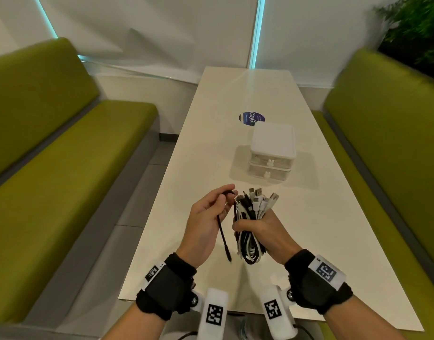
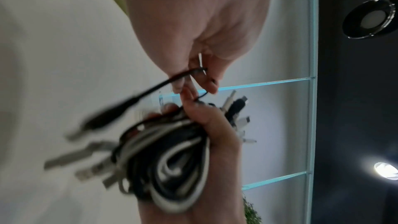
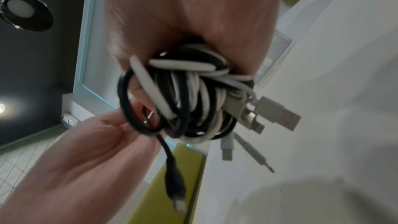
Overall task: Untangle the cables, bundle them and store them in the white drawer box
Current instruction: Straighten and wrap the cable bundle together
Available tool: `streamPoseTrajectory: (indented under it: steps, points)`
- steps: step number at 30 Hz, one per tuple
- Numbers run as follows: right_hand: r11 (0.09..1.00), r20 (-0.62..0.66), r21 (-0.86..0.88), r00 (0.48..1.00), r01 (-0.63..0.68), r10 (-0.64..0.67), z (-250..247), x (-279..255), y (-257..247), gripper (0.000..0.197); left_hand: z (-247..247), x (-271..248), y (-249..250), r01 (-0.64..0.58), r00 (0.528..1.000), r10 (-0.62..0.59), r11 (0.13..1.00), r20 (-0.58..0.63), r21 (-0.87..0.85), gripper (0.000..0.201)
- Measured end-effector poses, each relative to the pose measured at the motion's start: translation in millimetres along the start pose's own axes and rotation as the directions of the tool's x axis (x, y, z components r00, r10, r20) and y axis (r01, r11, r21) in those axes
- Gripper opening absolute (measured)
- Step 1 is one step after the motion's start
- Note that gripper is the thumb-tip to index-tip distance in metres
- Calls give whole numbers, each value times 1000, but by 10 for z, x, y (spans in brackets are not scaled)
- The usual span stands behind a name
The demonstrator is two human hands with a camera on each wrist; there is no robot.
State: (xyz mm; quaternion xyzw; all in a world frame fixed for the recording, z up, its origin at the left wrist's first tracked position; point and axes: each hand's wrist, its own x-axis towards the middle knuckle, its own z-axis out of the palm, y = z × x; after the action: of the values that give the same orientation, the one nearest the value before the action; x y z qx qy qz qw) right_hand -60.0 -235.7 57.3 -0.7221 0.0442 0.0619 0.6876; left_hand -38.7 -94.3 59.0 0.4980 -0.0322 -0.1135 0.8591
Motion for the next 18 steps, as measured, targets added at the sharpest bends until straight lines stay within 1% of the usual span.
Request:
streamPoseTrajectory:
  steps: [2,5,8,11,13,16,18]
  points:
    - [999,-1,-33,999,35,-35,49,-18,-10,15,113,-16,-39,4,999,-5,1000,-46,-31,28]
    - [998,13,-41,999,49,-49,119,-46,-4,24,246,-41,-92,24,996,-27,998,-79,-50,28]
    - [998,25,-53,999,33,-32,82,-65,-10,19,278,-44,-108,49,995,-61,990,-83,-134,28]
    - [996,36,-88,999,22,-19,11,-64,-33,17,287,-15,-112,99,989,-119,976,-89,-194,34]
    - [994,35,-105,999,18,-15,-47,-45,-60,16,312,27,-105,114,990,-126,980,-69,-163,38]
    - [995,40,-92,999,25,-22,-116,-10,-90,17,358,99,-42,152,988,-152,983,5,-99,44]
    - [996,14,-80,999,38,-37,-126,-15,-99,18,370,161,-5,172,985,-170,984,43,-50,50]
